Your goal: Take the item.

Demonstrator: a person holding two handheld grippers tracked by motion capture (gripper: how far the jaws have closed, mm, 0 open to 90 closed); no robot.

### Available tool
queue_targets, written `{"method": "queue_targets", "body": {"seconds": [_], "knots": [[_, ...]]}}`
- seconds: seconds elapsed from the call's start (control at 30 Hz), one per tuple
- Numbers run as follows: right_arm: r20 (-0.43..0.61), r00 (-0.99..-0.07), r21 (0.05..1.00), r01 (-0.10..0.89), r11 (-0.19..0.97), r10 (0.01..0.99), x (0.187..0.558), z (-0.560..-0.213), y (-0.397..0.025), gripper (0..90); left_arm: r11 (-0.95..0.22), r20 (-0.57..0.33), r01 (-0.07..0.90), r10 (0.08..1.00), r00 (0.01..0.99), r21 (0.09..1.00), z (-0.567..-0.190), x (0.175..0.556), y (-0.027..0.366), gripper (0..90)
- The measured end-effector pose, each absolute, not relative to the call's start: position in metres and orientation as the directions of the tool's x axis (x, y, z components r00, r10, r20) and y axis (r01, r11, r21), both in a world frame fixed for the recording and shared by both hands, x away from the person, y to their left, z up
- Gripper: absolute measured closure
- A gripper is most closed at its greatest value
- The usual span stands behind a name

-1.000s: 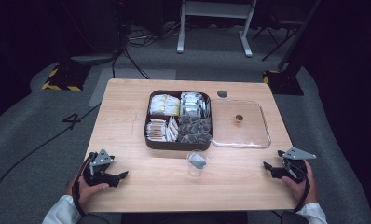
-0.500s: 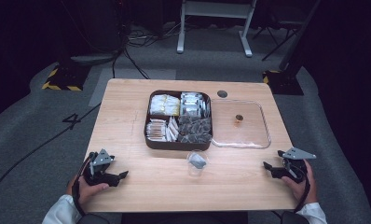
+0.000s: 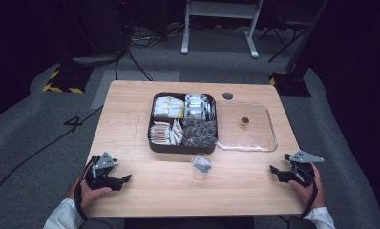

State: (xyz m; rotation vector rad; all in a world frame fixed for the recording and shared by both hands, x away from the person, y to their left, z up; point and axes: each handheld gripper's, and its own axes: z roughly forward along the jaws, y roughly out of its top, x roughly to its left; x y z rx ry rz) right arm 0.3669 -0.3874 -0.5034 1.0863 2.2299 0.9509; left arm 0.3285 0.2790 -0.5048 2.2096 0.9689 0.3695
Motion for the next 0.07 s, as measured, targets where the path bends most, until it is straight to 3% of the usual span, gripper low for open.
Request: {"method": "queue_targets", "body": {"seconds": [0.07], "knots": [[-0.113,-0.570,0.757,0.482,0.442,0.814,0.3671,-0.5034,-0.3875,17.0,-0.486,-0.014,0.537,0.732,0.681,0.690,-0.5048,0.3285,0.2790,14.9]]}}
